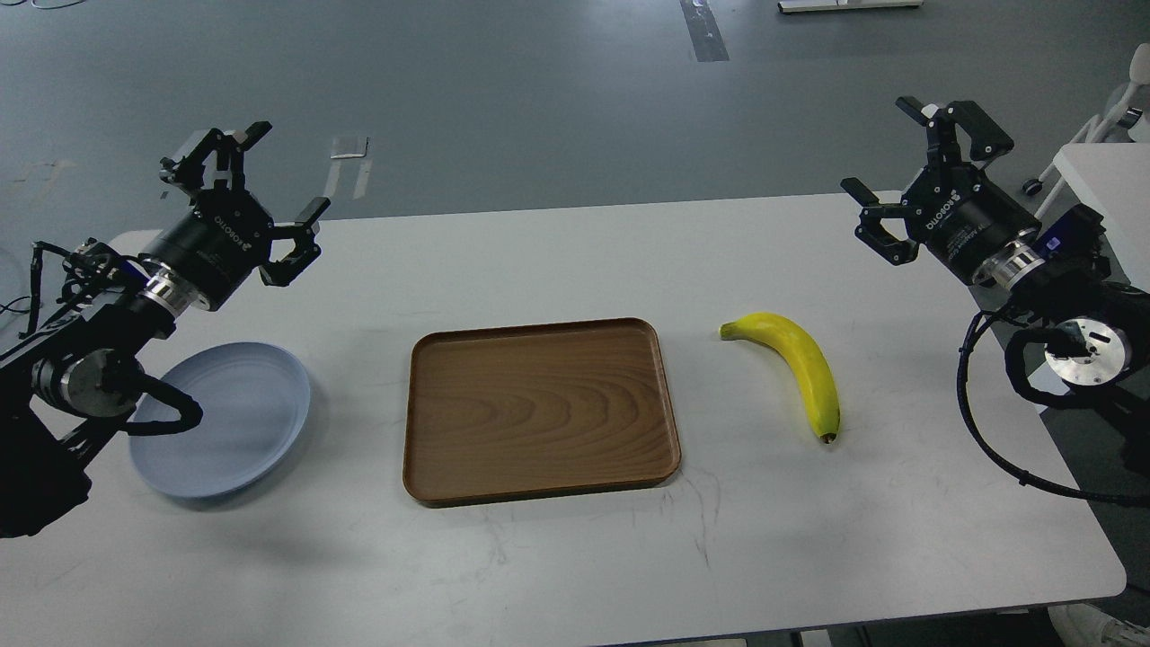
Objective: Place banana on plate with both arms
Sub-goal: 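Move the left gripper down toward the rim of the pale blue plate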
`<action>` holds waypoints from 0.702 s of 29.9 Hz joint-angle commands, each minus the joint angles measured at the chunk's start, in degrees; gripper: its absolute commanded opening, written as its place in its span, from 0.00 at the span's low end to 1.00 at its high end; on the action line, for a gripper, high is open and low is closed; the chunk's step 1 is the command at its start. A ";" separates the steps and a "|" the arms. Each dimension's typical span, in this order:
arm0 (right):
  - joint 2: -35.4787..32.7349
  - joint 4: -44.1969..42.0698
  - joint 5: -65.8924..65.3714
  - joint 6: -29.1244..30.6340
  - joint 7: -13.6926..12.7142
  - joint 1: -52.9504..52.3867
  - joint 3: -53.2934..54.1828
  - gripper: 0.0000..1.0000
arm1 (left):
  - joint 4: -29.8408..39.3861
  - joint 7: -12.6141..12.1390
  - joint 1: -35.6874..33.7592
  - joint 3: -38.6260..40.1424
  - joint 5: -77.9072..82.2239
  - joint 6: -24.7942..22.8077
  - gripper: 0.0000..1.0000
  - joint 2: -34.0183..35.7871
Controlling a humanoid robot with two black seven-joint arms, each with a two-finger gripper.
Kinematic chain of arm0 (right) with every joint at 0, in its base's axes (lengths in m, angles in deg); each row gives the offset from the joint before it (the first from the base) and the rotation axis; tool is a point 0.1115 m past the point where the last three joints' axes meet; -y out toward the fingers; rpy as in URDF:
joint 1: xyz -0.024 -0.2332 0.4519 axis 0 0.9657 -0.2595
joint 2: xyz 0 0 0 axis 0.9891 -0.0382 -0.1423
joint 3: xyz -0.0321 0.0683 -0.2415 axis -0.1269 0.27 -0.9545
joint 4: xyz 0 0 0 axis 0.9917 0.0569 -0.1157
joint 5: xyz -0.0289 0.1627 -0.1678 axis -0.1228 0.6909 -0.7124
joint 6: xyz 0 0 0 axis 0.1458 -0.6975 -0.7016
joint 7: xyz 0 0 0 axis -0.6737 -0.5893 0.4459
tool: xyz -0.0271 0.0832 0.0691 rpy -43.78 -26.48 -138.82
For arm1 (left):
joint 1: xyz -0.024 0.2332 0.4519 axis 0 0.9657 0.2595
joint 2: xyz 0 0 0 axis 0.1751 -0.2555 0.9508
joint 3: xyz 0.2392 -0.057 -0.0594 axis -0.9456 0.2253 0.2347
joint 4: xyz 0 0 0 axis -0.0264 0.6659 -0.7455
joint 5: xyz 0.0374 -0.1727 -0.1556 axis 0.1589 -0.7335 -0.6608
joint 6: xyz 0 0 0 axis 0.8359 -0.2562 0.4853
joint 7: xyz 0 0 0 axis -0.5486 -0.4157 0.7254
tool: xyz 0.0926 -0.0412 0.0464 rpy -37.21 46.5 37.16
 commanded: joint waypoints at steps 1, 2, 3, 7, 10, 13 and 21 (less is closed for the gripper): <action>0.00 -0.03 0.00 0.00 0.01 0.12 0.02 1.00 | -0.01 0.08 0.00 -0.04 0.00 0.00 0.98 0.06; 0.00 0.06 0.00 0.00 0.10 0.12 0.02 1.00 | -0.01 0.08 0.00 -0.04 0.00 0.00 0.98 0.15; 0.00 0.06 0.00 0.00 0.10 0.12 0.02 1.00 | -0.01 0.08 0.00 -0.04 0.00 0.00 0.98 0.15; -0.35 0.06 0.00 0.00 0.10 0.12 0.10 1.00 | -0.79 -0.45 -1.22 -0.30 0.09 0.00 0.98 1.03; -0.53 0.23 0.00 0.00 0.10 0.03 0.02 1.00 | -0.98 -0.18 -4.55 -0.92 0.70 0.00 0.98 4.00; -0.53 0.23 0.00 0.00 0.10 -0.06 0.02 1.00 | -0.45 0.43 -7.54 -1.10 6.46 0.00 0.98 6.55; -0.71 0.32 -0.09 0.00 0.19 -0.23 -0.07 1.00 | 17.36 6.72 -13.53 -0.57 38.44 0.00 0.98 21.66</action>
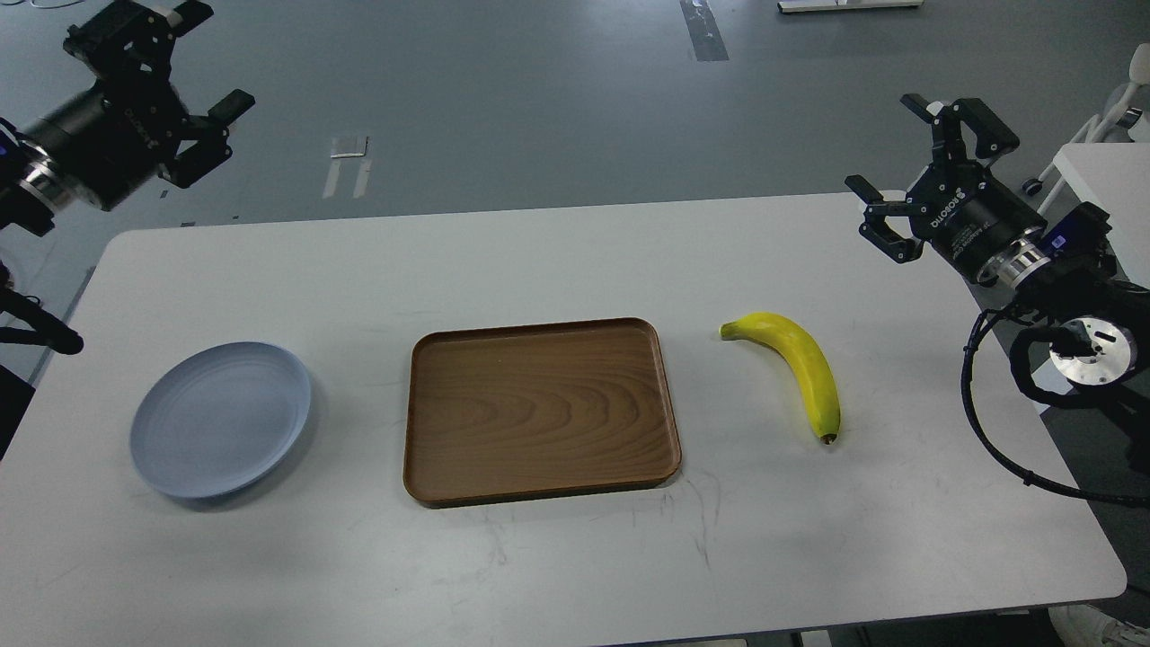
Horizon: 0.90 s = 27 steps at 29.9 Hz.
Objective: Place banana on plate with both arms
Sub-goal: 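Move the left gripper down toward the rim of the pale blue plate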
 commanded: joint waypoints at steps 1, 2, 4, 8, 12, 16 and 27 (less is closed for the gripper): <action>-0.17 -0.01 -0.09 0.00 0.08 -0.06 -0.04 1.00 | 11.59 1.89 -2.30 0.08 17.59 0.02 0.98 7.46; -0.17 -0.01 -0.09 0.00 0.08 -0.06 -0.04 1.00 | 13.28 1.89 -2.39 0.08 21.05 0.02 0.98 8.43; -0.26 -0.01 -0.09 0.00 0.08 -0.06 -0.13 1.00 | 16.62 1.89 -2.39 0.34 28.08 0.02 0.98 9.84; -0.61 0.08 -0.09 0.00 0.08 -0.50 -0.13 1.00 | 22.08 1.89 -1.87 -0.45 50.46 0.02 0.98 10.91; -0.61 0.08 -0.35 0.00 0.17 -0.76 -0.13 1.00 | 20.43 1.89 0.85 -5.26 64.81 0.02 0.98 10.38; -0.61 -0.01 -0.44 0.00 0.26 -0.76 -0.13 1.00 | 11.98 1.89 1.21 -12.14 67.40 0.86 0.98 8.27; -1.49 0.17 -0.35 0.00 0.34 -0.68 0.84 1.00 | -1.72 1.89 7.10 -16.89 68.28 5.07 0.98 3.52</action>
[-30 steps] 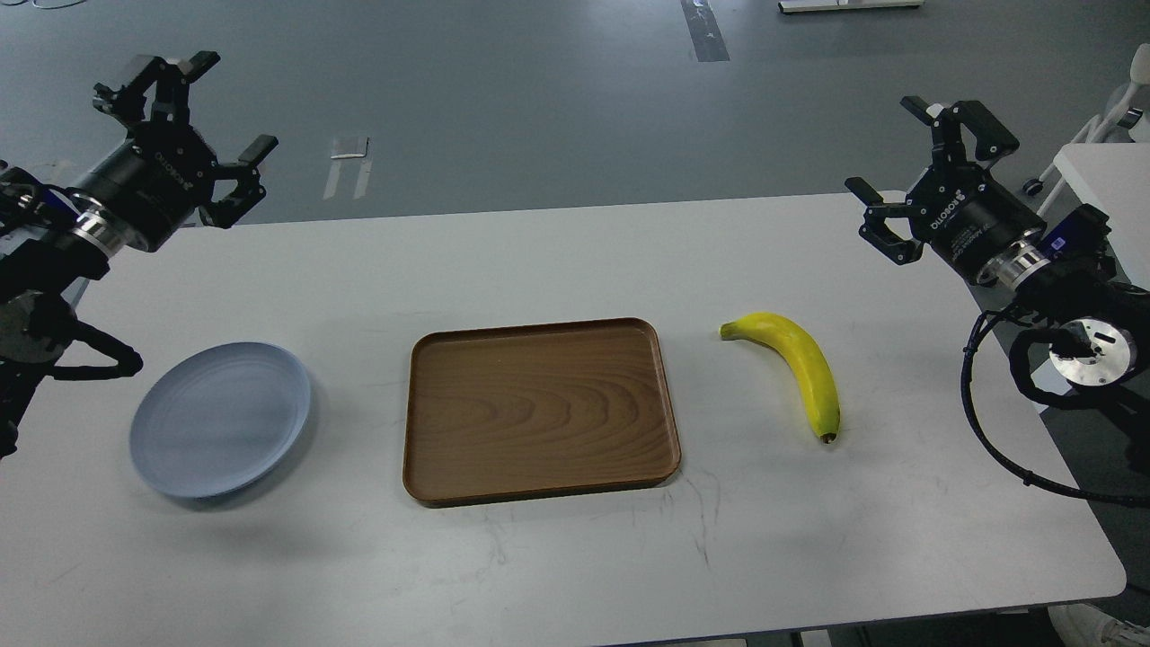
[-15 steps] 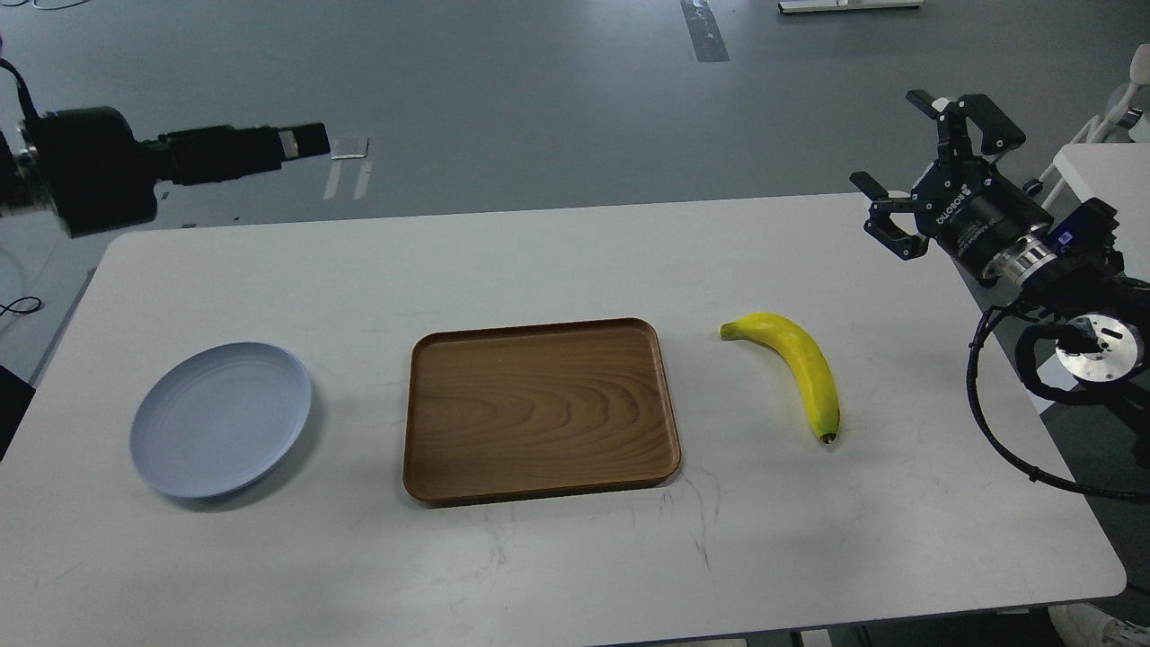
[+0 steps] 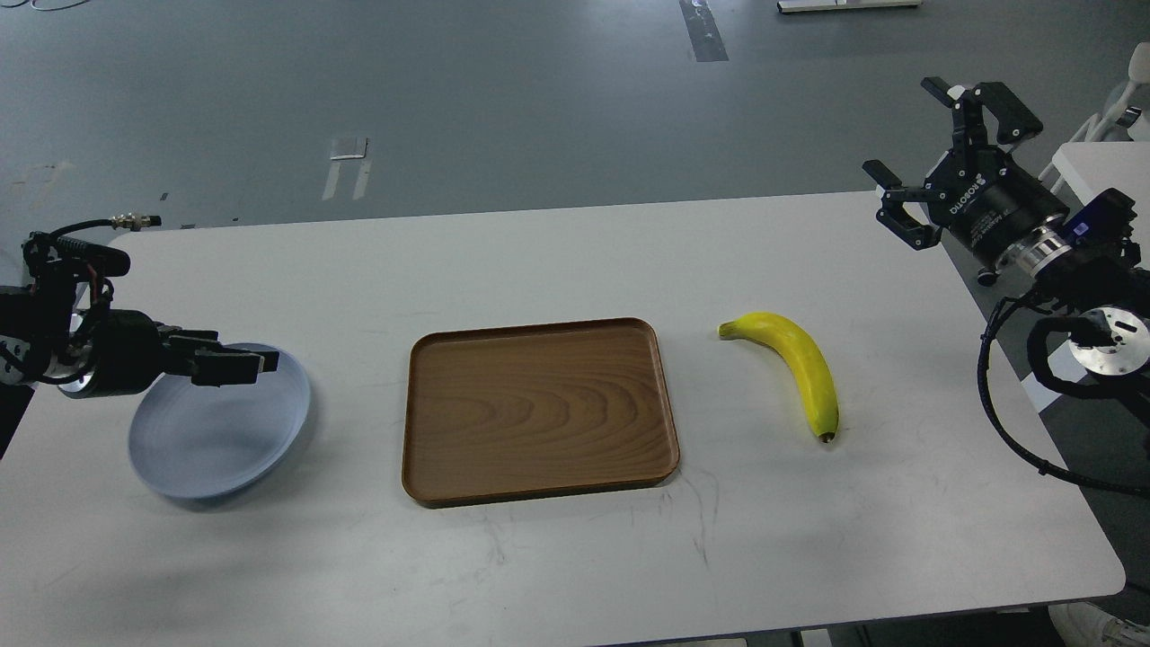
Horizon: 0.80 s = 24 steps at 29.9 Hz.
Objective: Place banana on plate with both arms
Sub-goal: 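Move the left gripper down toward the rim of the pale blue plate, then grasp the edge of the pale blue plate with the left gripper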
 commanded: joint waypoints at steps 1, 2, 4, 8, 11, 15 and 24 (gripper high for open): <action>0.01 0.07 0.01 0.00 0.01 0.01 0.08 1.00 | -5.27 -0.01 2.22 -0.16 -0.23 1.50 0.98 -1.30; -0.17 0.07 0.01 0.00 0.01 0.01 0.08 1.00 | -6.33 -0.01 2.40 -0.16 -0.41 1.50 0.98 -1.48; -0.52 0.16 0.01 0.00 0.01 0.01 0.08 1.00 | -8.53 -0.01 2.40 -0.16 -0.76 1.59 0.98 -1.57; -0.61 0.16 0.01 0.00 0.01 0.10 0.08 1.00 | -11.00 -0.01 2.49 -0.16 -2.95 1.59 0.98 -1.48; -0.61 0.16 0.01 0.00 0.01 0.10 0.08 1.00 | -12.49 -0.01 2.57 -0.25 -4.54 1.76 0.98 -1.57; -0.61 0.16 0.01 0.00 0.01 0.10 0.08 1.00 | -15.74 -0.01 4.33 -0.25 -4.81 2.64 0.98 -1.66; -0.61 0.16 0.01 0.00 0.10 0.19 0.08 1.00 | -17.07 -0.01 7.41 -0.51 -5.42 3.87 0.93 -1.57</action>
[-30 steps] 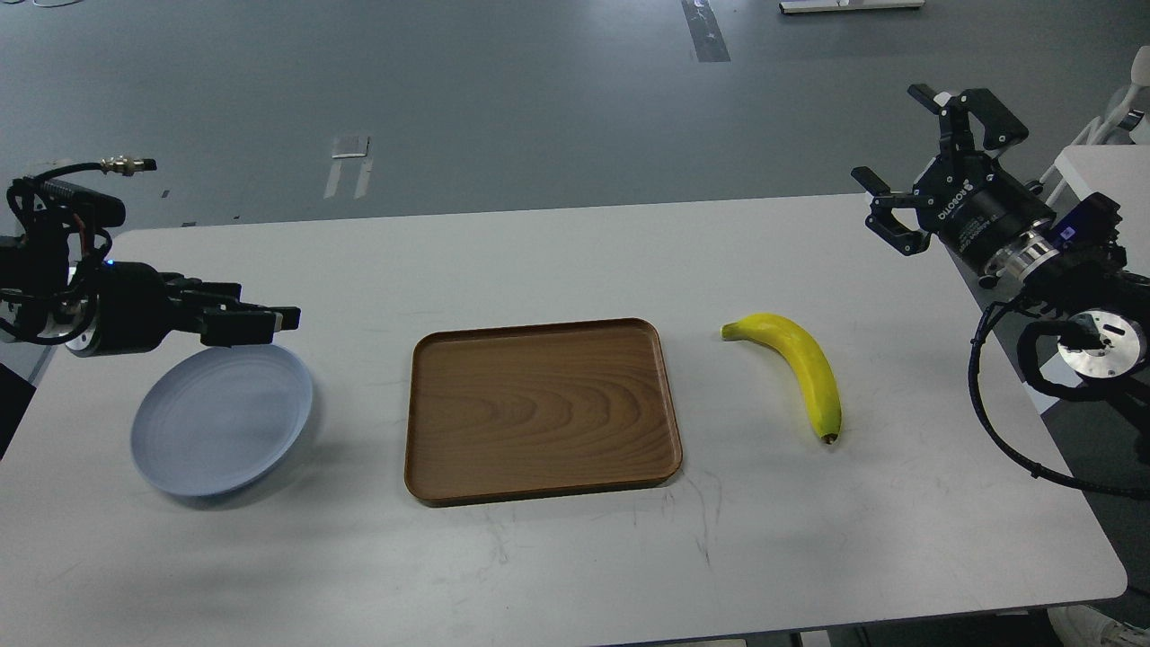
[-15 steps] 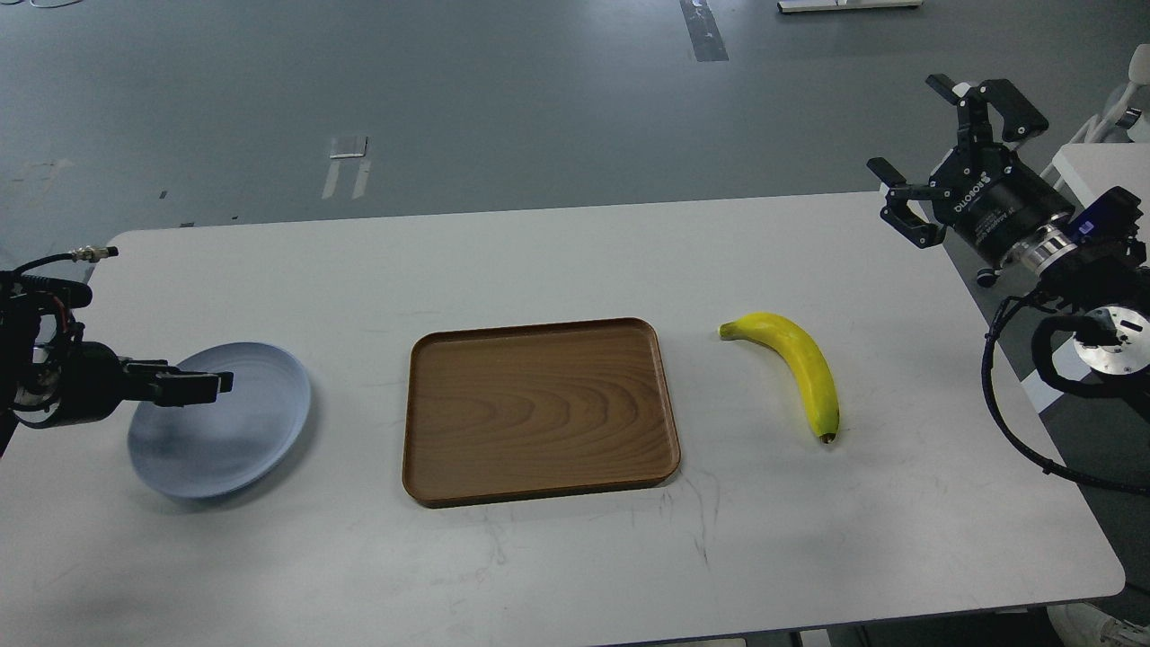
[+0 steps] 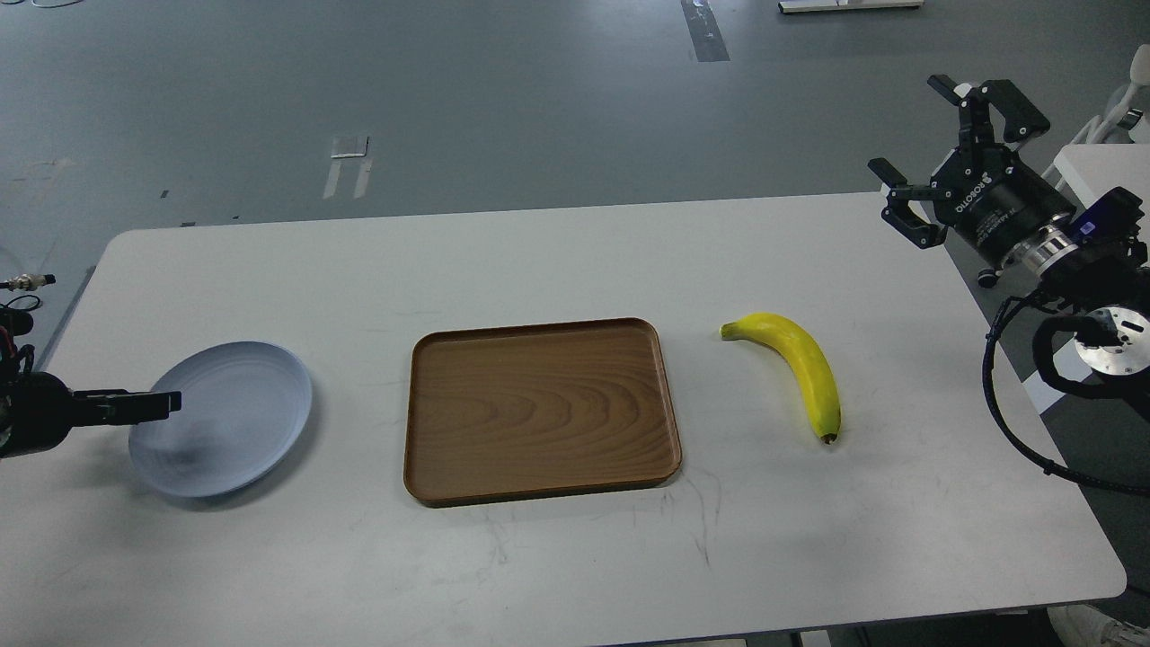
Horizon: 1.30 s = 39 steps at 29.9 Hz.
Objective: Place banana on plate with both arms
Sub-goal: 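Grasp the edge of the pale blue plate with the left gripper, then lift the plate with the left gripper and lower it onto the wooden tray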
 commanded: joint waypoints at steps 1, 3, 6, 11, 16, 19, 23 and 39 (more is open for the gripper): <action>0.01 0.01 0.00 0.00 0.08 0.08 -0.01 1.00 | -0.14 0.00 0.44 -0.05 0.13 1.24 0.92 0.08; 0.01 0.01 0.00 0.00 0.08 0.17 -0.01 1.00 | -0.22 0.00 0.88 -0.22 0.13 1.33 0.88 0.17; 0.01 0.10 0.00 0.00 0.08 0.26 -0.01 1.00 | -0.14 0.00 1.32 -0.66 0.13 1.33 0.82 0.17; 0.01 0.10 0.00 0.00 0.08 0.17 0.08 1.00 | -0.14 0.00 1.32 -1.72 -0.04 1.24 0.66 0.08; 0.01 0.10 0.00 0.00 0.08 0.17 0.08 1.00 | -0.05 0.00 1.32 -1.72 -0.13 1.24 0.18 0.08; 0.01 0.19 0.00 0.00 0.08 0.17 0.08 1.00 | -0.05 0.00 1.24 -1.72 -0.04 1.15 0.02 0.08; 0.01 0.19 0.00 0.00 0.08 0.17 0.08 1.00 | 0.13 0.00 0.89 -1.72 -0.04 1.06 0.00 -0.01; -0.79 0.19 0.00 0.00 0.08 0.17 0.61 1.00 | 7.50 0.00 -11.05 -1.72 -0.66 -2.44 0.00 0.61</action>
